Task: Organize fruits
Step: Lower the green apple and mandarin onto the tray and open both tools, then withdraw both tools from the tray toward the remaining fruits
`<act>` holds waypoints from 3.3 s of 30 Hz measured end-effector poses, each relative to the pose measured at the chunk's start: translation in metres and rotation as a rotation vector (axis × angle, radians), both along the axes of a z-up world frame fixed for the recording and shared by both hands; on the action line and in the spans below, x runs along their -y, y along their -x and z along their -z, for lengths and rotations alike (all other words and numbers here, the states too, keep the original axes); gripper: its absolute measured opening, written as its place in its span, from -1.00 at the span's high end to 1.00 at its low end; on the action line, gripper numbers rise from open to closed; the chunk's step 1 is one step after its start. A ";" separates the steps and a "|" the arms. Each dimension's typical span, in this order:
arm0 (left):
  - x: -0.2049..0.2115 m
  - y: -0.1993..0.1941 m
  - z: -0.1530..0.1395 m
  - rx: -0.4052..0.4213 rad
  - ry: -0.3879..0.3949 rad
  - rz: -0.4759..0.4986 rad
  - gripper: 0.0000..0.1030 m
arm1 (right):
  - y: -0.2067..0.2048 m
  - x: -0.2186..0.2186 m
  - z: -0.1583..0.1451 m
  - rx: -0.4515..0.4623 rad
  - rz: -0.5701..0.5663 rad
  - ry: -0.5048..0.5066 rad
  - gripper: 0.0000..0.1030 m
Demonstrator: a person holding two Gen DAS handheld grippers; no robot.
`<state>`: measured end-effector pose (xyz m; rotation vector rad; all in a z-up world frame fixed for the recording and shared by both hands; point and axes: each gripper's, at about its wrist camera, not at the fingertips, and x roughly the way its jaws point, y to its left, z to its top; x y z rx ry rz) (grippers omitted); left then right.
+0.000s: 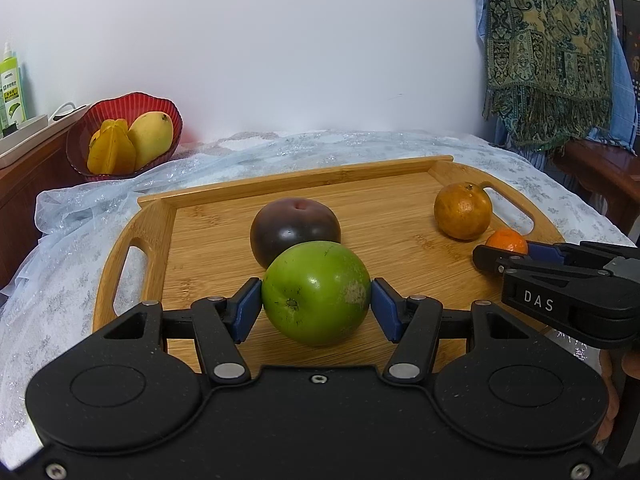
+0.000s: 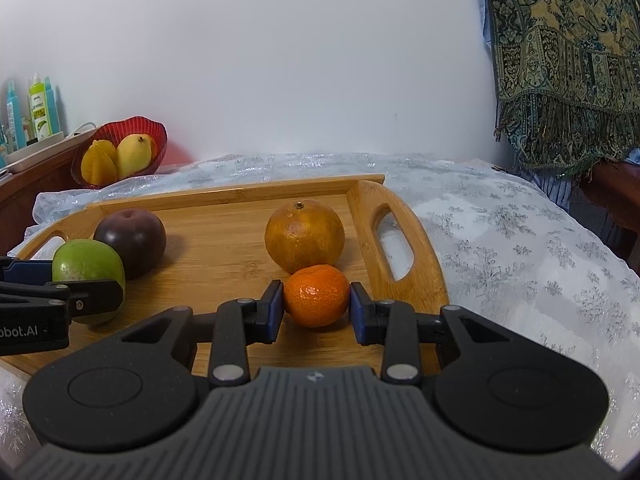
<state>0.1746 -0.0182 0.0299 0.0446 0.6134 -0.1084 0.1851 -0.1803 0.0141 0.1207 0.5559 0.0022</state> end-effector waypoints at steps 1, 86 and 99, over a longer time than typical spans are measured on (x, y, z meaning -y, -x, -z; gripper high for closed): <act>0.000 0.000 0.000 0.000 0.001 0.000 -0.10 | 0.000 0.000 0.000 0.000 0.000 0.001 0.22; -0.013 0.120 -0.009 0.111 0.041 0.009 -0.99 | 0.134 0.003 -0.020 0.257 -0.042 -0.089 -1.00; -0.027 0.177 0.008 0.083 0.010 -0.013 -0.96 | 0.162 -0.014 -0.010 0.230 -0.036 -0.075 -1.00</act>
